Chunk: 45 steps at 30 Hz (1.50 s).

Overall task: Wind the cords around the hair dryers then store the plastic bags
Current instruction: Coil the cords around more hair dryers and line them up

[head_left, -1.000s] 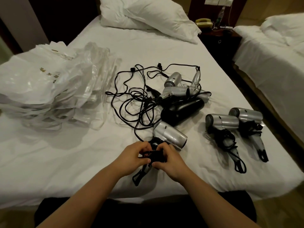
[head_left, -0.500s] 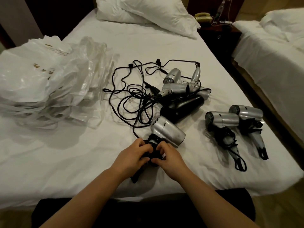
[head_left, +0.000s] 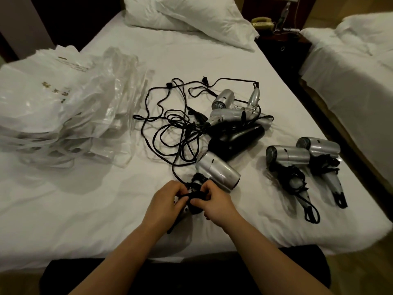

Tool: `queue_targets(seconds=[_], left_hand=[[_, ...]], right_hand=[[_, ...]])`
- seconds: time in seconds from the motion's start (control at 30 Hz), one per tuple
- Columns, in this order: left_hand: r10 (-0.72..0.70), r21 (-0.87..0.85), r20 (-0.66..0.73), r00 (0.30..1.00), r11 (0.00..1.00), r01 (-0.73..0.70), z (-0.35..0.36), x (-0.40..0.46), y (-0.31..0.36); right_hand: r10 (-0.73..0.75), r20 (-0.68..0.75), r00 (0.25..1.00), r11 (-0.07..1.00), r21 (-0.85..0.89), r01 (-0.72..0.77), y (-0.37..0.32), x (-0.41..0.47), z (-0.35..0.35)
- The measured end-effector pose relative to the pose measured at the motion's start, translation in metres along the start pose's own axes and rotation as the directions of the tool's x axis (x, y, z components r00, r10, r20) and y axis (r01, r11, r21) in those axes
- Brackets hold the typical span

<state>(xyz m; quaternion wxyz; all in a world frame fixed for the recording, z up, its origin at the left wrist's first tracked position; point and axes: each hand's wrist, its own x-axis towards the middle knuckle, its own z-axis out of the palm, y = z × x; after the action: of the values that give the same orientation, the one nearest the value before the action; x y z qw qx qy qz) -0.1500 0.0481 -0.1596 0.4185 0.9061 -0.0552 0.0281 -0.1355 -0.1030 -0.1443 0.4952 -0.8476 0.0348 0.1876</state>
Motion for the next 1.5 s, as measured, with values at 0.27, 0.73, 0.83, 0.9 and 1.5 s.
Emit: queue_targets(seconds=[0.27, 0.73, 0.83, 0.9, 1.5], left_hand=[[0.037, 0.018, 0.163, 0.986, 0.999, -0.041, -0.004, 0.002, -0.003], [0.096, -0.013, 0.16, 0.982, 0.995, -0.095, -0.003, -0.002, -0.007], [0.085, -0.022, 0.211, 0.974, 0.996, -0.082, -0.012, 0.006, -0.011], [0.062, -0.028, 0.221, 0.973, 0.998, -0.057, -0.021, 0.018, -0.012], [0.225, 0.223, 0.093, 0.97, 0.945, -0.241, -0.002, -0.007, -0.022]], right_hand=[[0.083, 0.025, 0.996, 0.996, 0.038, -0.084, -0.01, -0.001, 0.0], [0.017, 0.005, 1.0, 0.962, -0.273, -0.015, -0.012, 0.002, 0.001], [-0.02, -0.035, 0.999, 0.973, -0.231, 0.012, -0.01, 0.001, 0.007], [-0.066, -0.029, 0.997, 0.948, -0.313, 0.054, -0.013, 0.001, 0.007], [0.075, -0.151, 0.986, 0.997, -0.023, -0.079, -0.015, 0.003, 0.025]])
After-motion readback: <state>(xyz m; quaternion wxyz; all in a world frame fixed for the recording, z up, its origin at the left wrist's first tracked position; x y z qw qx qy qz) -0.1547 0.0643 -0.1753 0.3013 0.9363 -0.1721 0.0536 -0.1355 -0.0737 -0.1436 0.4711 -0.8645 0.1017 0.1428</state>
